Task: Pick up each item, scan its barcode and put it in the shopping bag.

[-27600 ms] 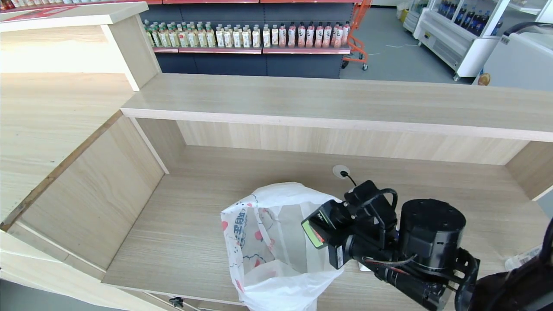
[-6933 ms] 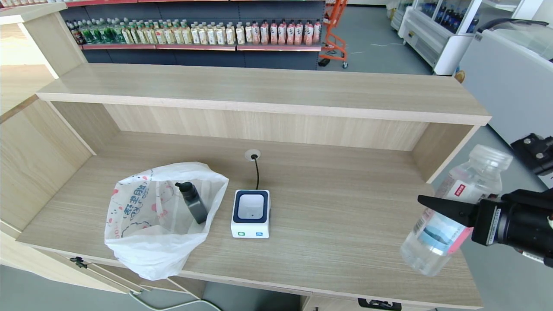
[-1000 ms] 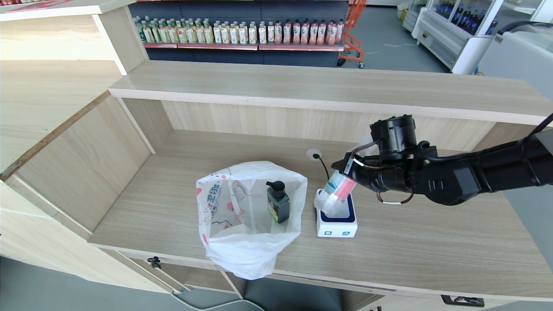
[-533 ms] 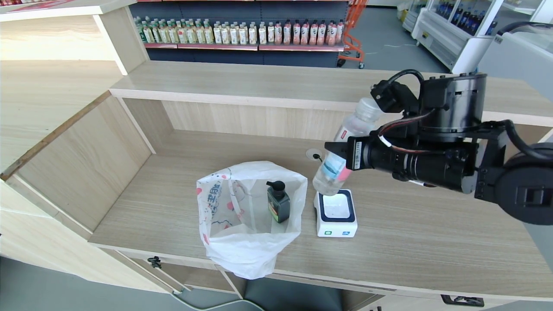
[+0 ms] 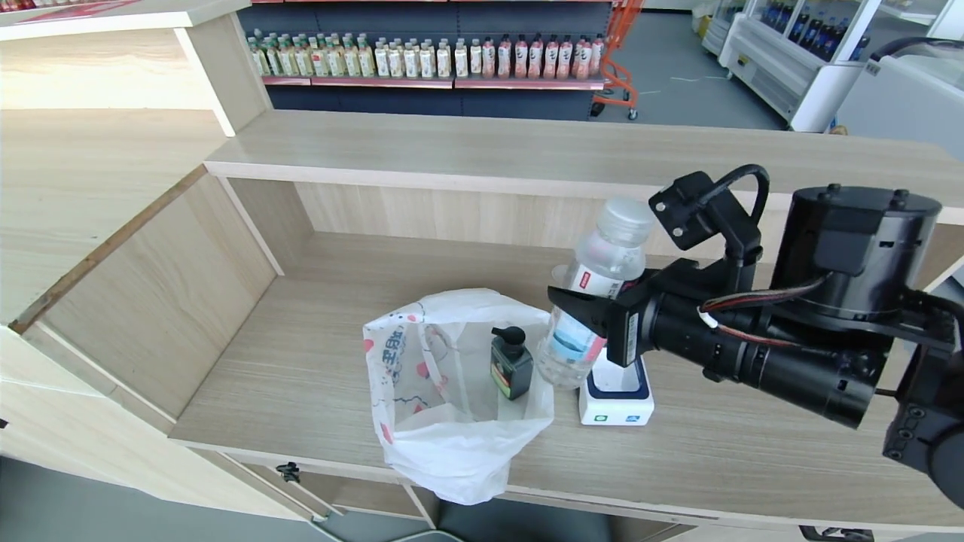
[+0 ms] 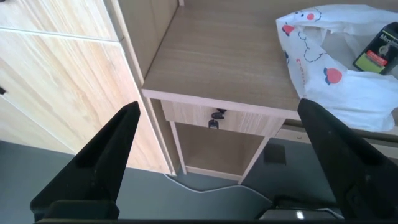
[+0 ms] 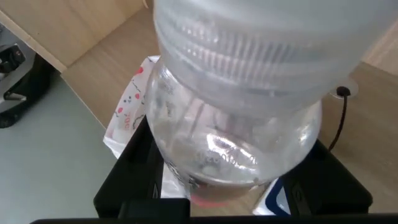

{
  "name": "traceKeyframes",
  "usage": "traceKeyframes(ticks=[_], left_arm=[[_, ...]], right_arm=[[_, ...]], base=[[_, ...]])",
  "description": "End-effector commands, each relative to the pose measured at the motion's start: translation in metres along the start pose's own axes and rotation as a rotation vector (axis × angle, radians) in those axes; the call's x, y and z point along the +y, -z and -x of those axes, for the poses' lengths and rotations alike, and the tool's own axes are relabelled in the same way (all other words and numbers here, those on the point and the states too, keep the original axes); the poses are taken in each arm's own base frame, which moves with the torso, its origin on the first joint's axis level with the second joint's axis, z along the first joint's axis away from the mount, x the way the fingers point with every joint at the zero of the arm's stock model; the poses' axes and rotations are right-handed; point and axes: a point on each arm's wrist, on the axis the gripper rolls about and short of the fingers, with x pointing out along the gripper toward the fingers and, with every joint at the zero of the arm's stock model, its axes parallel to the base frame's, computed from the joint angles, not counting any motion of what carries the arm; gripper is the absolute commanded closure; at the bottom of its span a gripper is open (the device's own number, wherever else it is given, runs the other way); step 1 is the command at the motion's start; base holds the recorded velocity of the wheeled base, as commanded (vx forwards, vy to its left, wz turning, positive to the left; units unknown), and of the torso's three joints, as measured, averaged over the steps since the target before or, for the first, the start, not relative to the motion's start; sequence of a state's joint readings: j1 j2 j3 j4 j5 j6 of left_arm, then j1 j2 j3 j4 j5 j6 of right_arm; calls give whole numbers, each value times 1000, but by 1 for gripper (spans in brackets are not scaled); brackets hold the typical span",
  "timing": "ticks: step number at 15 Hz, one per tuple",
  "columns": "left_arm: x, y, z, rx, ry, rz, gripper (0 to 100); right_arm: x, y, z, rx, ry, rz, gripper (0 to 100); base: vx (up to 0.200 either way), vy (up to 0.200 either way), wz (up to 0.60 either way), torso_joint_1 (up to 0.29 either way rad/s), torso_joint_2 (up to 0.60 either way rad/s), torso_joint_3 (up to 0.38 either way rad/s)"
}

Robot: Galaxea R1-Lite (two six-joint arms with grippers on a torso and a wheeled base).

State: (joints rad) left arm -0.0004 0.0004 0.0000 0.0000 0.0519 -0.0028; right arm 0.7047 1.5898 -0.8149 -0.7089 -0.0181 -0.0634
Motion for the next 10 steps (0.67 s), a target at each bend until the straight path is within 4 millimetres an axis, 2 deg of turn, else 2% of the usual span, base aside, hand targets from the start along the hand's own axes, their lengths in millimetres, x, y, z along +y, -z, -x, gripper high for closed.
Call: traceKeyframes(ticks=[1, 4, 10], left_arm=[[0, 0, 0, 0, -1, 0, 0], [0, 0, 0, 0, -1, 0, 0], [0, 0, 0, 0, -1, -1, 0]], right_arm=[[3, 8, -5, 6, -30, 2, 100], [4, 29, -26, 5, -33, 17, 100], [4, 83, -63, -69, -54, 19, 100]], base=[[0, 200, 0, -7, -2, 2], [0, 200, 0, -1, -4, 2], [0, 0, 0, 0, 0, 0]])
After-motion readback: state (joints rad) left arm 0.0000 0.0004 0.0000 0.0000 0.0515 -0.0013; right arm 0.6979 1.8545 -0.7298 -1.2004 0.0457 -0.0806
